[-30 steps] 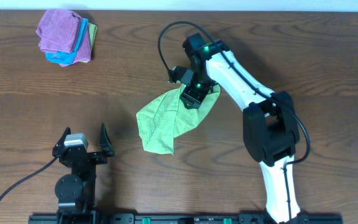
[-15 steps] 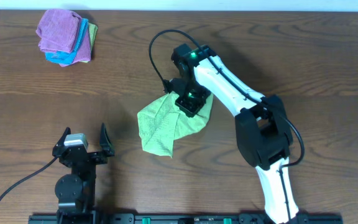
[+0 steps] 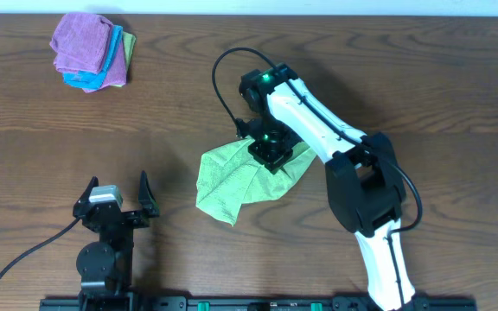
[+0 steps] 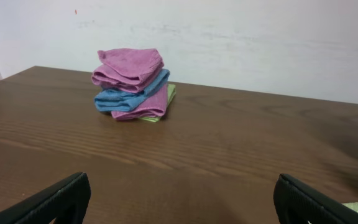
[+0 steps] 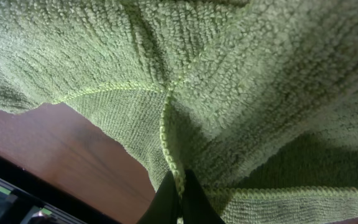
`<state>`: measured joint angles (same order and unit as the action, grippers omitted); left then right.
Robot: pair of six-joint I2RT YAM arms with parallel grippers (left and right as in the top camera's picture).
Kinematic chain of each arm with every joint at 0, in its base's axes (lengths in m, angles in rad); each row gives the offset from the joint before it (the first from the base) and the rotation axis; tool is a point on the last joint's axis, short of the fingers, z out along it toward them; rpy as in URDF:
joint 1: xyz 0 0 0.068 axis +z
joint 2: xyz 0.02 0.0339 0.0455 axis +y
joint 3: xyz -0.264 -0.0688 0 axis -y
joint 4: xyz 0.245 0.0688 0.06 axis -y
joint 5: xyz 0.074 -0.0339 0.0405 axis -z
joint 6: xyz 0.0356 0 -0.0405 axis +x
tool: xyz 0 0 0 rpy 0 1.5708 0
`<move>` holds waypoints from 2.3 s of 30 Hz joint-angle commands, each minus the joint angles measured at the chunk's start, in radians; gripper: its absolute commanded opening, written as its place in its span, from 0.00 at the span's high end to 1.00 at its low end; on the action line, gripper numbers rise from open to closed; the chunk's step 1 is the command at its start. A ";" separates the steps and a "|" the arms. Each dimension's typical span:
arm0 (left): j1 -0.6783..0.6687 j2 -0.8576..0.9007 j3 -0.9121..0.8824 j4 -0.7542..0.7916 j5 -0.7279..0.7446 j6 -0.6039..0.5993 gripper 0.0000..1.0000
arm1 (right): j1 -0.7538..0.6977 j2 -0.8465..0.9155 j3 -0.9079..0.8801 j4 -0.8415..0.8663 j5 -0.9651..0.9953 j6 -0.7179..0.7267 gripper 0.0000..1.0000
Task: Fold the cloth
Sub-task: 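Lower the green cloth onto the table center with the right gripper, then release the green cloth and retract the right gripper to the right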
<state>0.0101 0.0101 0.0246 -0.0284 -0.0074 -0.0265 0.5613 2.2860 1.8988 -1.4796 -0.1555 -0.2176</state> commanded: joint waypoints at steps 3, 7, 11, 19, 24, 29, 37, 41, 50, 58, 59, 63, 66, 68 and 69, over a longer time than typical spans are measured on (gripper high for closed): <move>-0.004 -0.006 -0.020 -0.046 -0.021 -0.003 0.05 | 0.011 -0.024 0.018 0.025 0.009 0.011 0.99; -0.004 -0.006 -0.020 -0.046 -0.021 -0.003 0.05 | 0.010 -0.044 0.018 0.079 0.009 0.024 0.98; -0.004 -0.006 -0.020 -0.046 -0.021 -0.003 0.05 | 0.010 -0.117 0.018 0.144 0.013 0.057 0.99; -0.004 -0.006 -0.020 -0.039 -0.030 -0.003 0.05 | 0.037 -0.288 0.018 0.126 0.077 0.068 0.99; -0.004 -0.006 -0.020 -0.034 -0.029 -0.003 0.05 | 0.064 -0.315 0.018 -0.002 0.077 0.075 0.99; -0.004 -0.006 -0.020 0.002 0.016 -0.004 0.05 | 0.105 -0.315 0.018 -0.065 0.077 0.074 0.94; -0.004 -0.006 -0.020 0.118 0.150 -0.004 0.04 | 0.129 -0.354 0.018 -0.106 0.023 0.074 0.01; -0.004 -0.006 -0.020 0.196 0.300 -0.004 0.05 | 0.129 -0.437 0.018 -0.049 -0.072 0.036 0.01; -0.004 -0.006 -0.020 0.310 0.375 -0.003 0.05 | 0.127 -0.528 0.018 0.131 -0.486 -0.030 0.01; -0.004 -0.006 -0.020 0.315 0.473 -0.005 0.04 | 0.114 -0.612 0.018 0.267 -0.100 0.120 0.01; -0.004 -0.006 -0.020 0.315 0.472 -0.021 0.05 | 0.114 -0.629 0.018 0.264 -0.004 0.163 0.01; -0.004 0.013 -0.019 0.319 0.469 -0.143 0.05 | 0.118 -0.721 0.018 0.171 0.320 0.339 0.01; -0.004 0.077 -0.013 0.354 0.469 -0.187 0.05 | 0.133 -0.801 0.018 0.070 0.475 0.449 0.01; -0.007 0.149 0.009 0.404 0.486 -0.220 0.05 | 0.156 -0.864 0.015 0.007 0.507 0.508 0.01; -0.013 0.190 0.029 0.422 0.499 -0.220 0.05 | 0.171 -0.889 0.012 -0.013 0.531 0.530 0.01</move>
<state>0.0093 0.1368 0.0116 0.3679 0.4545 -0.1905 0.6979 1.4528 1.9102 -1.4727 0.2268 0.1841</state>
